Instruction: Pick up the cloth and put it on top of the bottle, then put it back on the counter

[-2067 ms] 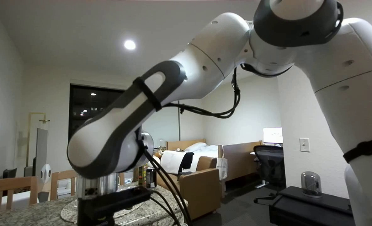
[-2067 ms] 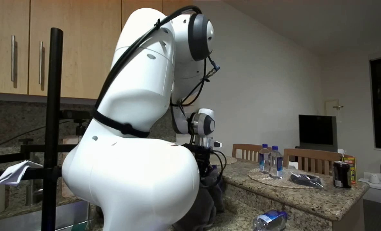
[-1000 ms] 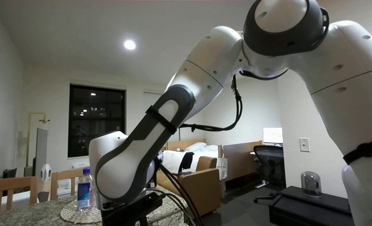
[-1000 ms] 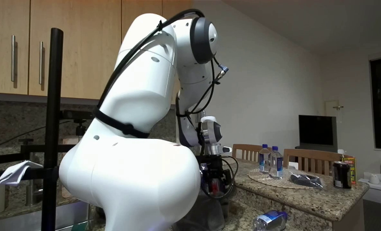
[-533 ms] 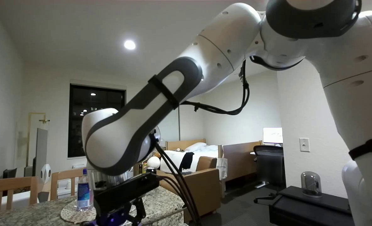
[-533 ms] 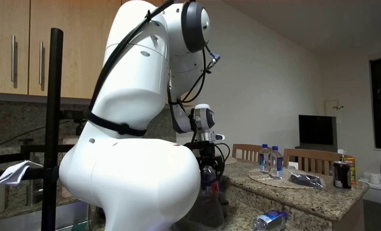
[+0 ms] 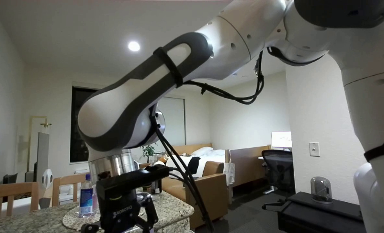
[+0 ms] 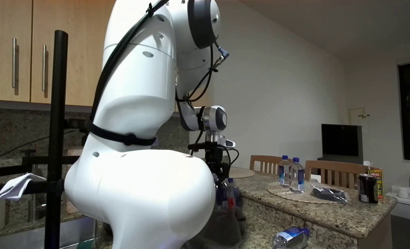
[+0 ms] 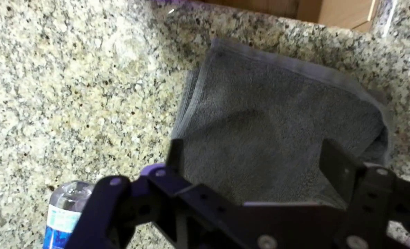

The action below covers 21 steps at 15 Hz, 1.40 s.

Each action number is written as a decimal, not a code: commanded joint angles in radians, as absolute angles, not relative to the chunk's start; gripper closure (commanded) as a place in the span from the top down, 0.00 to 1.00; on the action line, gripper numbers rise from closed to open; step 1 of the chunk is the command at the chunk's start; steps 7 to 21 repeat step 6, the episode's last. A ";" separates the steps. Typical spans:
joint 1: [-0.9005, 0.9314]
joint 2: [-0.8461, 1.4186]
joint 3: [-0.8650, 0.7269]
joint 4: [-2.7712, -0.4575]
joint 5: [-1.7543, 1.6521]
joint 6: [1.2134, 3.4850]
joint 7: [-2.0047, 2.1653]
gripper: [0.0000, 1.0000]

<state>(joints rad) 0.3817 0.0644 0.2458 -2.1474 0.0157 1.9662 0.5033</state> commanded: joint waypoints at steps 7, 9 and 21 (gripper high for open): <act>0.348 0.066 0.264 -2.145 0.072 1.889 0.434 1.00; 0.348 0.066 0.264 -2.145 0.072 1.889 0.434 1.00; 0.348 0.066 0.264 -2.145 0.072 1.889 0.434 1.00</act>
